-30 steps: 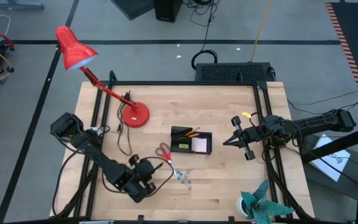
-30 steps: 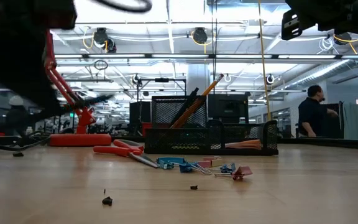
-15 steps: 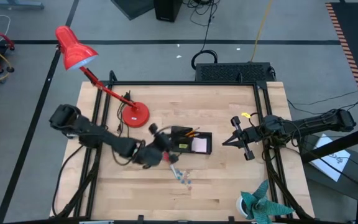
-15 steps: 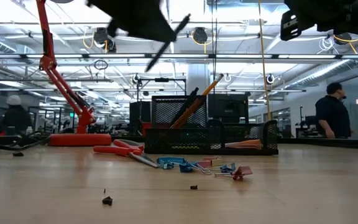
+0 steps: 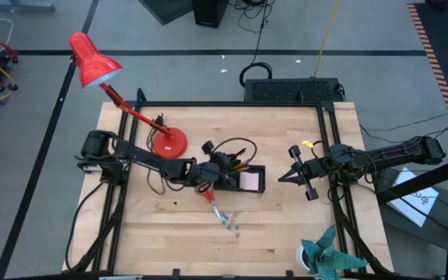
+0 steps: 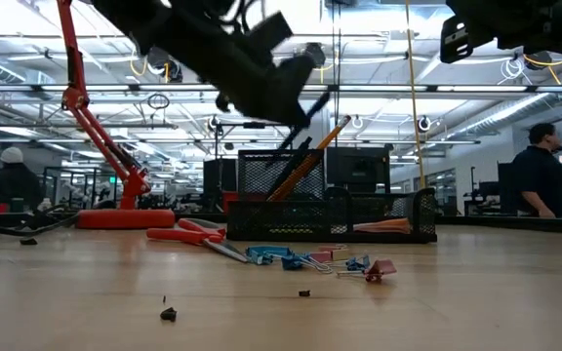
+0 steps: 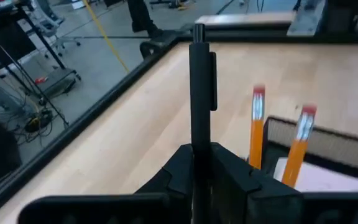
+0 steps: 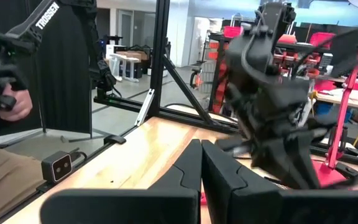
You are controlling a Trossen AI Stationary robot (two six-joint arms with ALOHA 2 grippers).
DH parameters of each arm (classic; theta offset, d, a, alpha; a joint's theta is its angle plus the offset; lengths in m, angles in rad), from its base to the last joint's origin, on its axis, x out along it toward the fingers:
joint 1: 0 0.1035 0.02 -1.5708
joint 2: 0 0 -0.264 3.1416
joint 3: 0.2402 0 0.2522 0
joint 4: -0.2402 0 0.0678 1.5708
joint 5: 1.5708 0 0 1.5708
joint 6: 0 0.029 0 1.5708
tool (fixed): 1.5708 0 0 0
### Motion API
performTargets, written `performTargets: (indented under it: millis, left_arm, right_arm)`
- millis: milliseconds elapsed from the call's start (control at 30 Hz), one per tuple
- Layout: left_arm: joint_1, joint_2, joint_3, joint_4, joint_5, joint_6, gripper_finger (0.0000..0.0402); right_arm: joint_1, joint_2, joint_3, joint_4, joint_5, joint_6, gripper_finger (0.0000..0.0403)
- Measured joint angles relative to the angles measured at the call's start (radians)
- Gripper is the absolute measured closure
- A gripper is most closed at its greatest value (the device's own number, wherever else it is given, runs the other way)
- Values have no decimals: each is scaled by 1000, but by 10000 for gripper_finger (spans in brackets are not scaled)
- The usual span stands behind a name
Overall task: Pick and place office supplies into organizer
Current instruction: Put the black pen into the black desk organizer
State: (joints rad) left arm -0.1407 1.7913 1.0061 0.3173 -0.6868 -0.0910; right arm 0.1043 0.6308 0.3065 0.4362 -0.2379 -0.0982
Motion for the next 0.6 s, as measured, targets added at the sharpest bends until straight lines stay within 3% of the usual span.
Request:
performTargets:
  millis: [167,400,600]
  left_arm:
    - [3,59,0,25,15,-13,367]
    - [3,69,0,16,13,-24,349]
    - [-4,68,0,0,21,-47,366]
  right_arm:
    - [0,0,0,-1,0,-5,403]
    - [0,0,0,-2,0,-18,403]
    - [0,0,0,-3,0,-19,403]
